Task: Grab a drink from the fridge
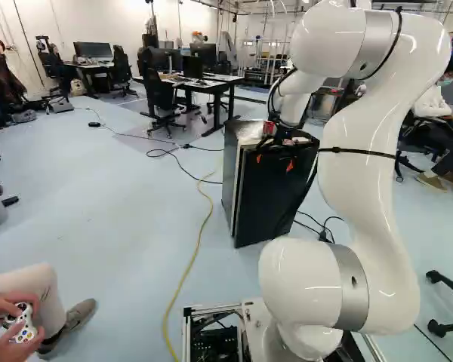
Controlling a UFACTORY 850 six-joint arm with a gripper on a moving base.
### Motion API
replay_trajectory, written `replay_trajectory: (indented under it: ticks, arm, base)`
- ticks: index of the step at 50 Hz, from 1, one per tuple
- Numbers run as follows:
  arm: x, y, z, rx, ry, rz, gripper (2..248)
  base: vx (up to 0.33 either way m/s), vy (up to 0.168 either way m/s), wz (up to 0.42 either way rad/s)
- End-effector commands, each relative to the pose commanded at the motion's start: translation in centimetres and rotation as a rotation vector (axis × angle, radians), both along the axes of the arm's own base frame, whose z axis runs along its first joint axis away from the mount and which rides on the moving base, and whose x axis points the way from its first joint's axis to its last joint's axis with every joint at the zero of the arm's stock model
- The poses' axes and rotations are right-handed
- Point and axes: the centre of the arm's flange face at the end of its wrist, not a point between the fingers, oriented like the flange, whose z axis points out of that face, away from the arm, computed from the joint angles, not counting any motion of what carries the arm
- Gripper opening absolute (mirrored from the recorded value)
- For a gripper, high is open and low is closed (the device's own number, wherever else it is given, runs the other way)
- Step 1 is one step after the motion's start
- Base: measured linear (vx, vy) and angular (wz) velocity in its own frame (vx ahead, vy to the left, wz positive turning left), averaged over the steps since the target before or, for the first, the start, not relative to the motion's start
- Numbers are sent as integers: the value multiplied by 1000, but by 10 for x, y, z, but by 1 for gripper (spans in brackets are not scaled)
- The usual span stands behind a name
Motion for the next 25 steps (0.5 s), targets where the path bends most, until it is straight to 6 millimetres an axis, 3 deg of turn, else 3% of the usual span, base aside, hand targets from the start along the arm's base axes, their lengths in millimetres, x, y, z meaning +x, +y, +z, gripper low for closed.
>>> replay_trajectory:
  ticks: [25]
  arm:
    - [9,15,0,-8,-19,26,247]
  base:
    - [0,0,0]
